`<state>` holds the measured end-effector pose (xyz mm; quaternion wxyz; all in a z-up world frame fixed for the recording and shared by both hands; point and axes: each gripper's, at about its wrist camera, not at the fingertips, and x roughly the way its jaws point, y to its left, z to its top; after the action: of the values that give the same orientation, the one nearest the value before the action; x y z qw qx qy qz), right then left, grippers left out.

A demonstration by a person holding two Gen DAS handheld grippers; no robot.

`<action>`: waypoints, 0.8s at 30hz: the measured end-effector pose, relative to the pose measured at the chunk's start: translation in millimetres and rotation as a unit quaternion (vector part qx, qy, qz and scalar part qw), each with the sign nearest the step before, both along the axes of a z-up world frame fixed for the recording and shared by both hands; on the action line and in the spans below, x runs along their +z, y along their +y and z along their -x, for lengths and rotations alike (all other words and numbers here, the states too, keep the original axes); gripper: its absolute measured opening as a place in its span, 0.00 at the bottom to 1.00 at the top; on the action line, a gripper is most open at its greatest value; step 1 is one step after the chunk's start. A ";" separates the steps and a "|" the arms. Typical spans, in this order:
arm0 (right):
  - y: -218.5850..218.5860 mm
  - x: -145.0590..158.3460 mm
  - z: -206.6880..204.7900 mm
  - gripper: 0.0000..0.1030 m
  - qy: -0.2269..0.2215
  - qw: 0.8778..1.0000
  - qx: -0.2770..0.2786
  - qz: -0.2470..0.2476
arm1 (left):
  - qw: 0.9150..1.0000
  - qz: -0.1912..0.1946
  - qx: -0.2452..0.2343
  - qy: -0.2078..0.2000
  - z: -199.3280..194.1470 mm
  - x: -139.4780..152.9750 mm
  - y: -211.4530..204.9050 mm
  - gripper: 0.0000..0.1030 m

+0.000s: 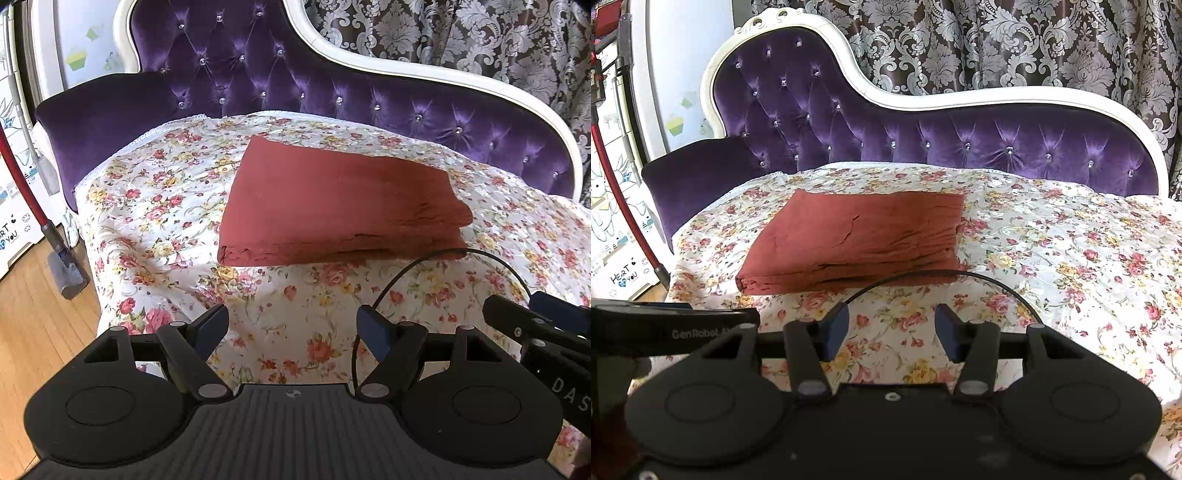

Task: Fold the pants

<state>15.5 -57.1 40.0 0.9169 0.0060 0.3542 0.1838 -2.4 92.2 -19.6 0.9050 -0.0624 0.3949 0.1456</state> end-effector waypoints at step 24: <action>3.9 5.7 -1.4 0.52 -0.010 1.000 0.020 -0.003 | 1.000 0.000 0.000 0.000 -2.1 4.2 -0.7 0.73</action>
<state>16.9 -53.2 45.8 0.9165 0.0001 0.3449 0.2028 -0.3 91.5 -15.4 0.9048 -0.0626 0.3953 0.1455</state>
